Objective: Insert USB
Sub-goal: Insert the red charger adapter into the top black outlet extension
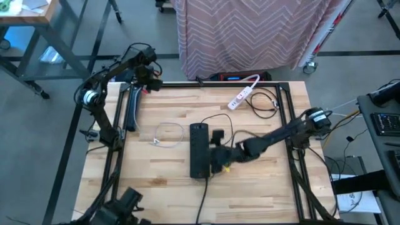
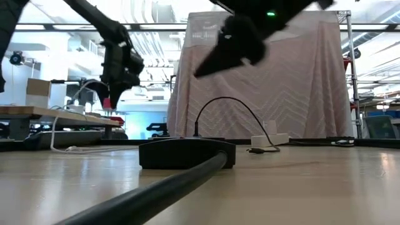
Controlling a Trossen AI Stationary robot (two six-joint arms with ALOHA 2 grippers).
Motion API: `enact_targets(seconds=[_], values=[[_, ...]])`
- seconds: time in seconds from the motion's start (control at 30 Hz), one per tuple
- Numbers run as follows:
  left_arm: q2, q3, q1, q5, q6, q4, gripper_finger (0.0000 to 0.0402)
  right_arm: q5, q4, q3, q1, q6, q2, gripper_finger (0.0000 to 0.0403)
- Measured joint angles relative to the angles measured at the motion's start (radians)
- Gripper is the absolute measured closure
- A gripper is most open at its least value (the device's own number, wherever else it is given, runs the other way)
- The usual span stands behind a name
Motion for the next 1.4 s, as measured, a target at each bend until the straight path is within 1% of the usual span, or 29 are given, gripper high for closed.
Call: enact_targets(seconds=[0.1,0.17,0.23,0.27,0.37,0.5,0.77,0.97,1.27,1.4], values=[[-0.057,-0.036,-0.040,-0.031,0.021,-0.018,0.0275,-0.088,0.113,0.019,-0.082,-0.088,-0.002,0.0204],[-0.069,-0.047,-0.045,-0.105,0.009,-0.064,0.0275,-0.193,0.149,0.031,-0.135,-0.106,-0.002,0.0204],[-0.068,-0.057,-0.025,-0.180,-0.012,-0.084,0.0275,-0.301,0.187,0.039,-0.179,-0.101,0.000,0.0204],[-0.065,-0.060,-0.010,-0.193,-0.024,-0.091,0.0275,-0.345,0.191,0.043,-0.198,-0.090,0.001,0.0204],[-0.047,-0.060,0.033,-0.185,-0.061,-0.087,0.0275,-0.445,0.192,0.046,-0.242,-0.048,0.003,0.0204],[0.011,-0.014,0.044,-0.171,-0.127,-0.079,0.0275,-0.516,0.193,0.030,-0.245,0.001,0.003,0.0204],[0.167,0.061,0.082,-0.185,-0.232,-0.107,0.0275,-0.535,0.173,-0.051,-0.161,0.090,0.003,0.0204],[0.250,0.060,0.076,-0.195,-0.266,-0.220,0.0275,-0.535,0.175,-0.123,-0.117,0.141,0.002,0.0204],[0.260,0.053,0.070,-0.260,-0.360,-0.188,0.0275,-0.533,0.187,-0.189,-0.102,0.186,0.001,0.0203],[0.273,0.038,0.058,-0.308,-0.412,-0.164,0.0275,-0.533,0.203,-0.214,-0.088,0.206,0.001,0.0203]])
